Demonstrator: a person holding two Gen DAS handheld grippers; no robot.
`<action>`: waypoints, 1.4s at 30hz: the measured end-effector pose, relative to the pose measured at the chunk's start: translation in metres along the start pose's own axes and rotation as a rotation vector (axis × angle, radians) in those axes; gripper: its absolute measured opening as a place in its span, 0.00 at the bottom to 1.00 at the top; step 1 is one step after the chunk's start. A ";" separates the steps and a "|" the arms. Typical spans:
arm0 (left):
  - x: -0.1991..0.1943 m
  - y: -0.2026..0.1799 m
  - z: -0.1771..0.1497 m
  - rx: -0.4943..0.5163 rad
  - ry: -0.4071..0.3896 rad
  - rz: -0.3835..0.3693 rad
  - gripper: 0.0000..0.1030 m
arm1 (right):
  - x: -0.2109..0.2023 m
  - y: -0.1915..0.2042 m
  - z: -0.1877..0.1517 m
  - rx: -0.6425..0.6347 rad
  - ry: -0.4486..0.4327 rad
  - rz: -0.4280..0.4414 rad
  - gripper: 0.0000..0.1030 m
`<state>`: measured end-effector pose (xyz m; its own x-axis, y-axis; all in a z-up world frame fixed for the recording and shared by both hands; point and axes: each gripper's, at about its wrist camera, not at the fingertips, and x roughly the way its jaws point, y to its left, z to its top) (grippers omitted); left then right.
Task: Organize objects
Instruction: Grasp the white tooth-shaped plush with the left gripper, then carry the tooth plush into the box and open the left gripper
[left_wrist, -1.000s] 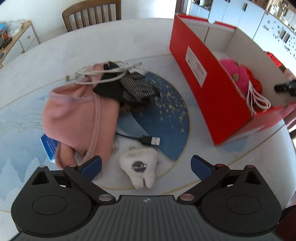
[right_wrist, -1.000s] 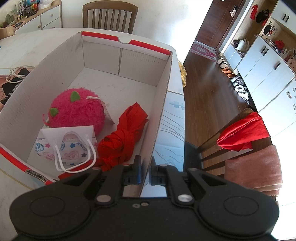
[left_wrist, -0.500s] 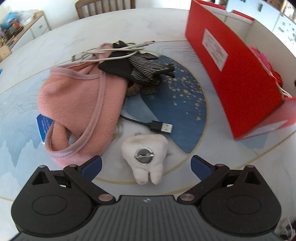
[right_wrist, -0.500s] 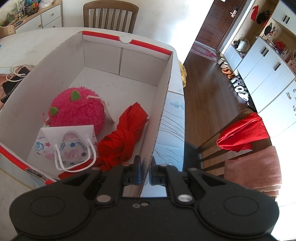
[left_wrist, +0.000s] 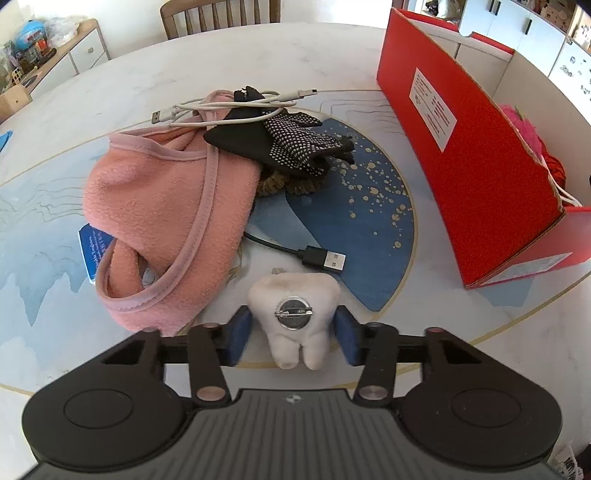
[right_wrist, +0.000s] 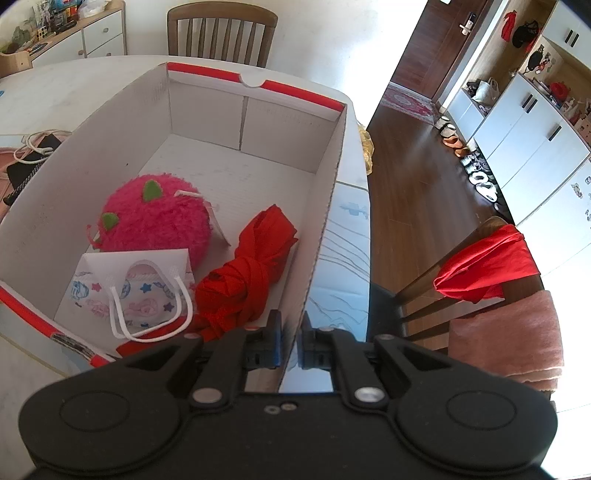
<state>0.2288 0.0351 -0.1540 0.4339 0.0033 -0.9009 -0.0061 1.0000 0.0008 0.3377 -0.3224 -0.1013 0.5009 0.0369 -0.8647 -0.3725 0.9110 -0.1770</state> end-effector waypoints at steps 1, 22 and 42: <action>-0.001 0.002 0.001 -0.010 -0.002 -0.009 0.45 | 0.000 0.000 0.000 0.000 0.000 -0.001 0.07; -0.079 -0.030 0.060 0.096 -0.079 -0.130 0.44 | -0.001 0.002 0.000 -0.010 -0.006 0.002 0.06; -0.085 -0.103 0.134 0.301 -0.107 -0.193 0.45 | 0.000 0.008 0.000 -0.045 -0.016 0.005 0.06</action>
<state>0.3130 -0.0672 -0.0192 0.4931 -0.2004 -0.8465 0.3435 0.9389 -0.0222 0.3346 -0.3151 -0.1026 0.5110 0.0478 -0.8582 -0.4096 0.8913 -0.1943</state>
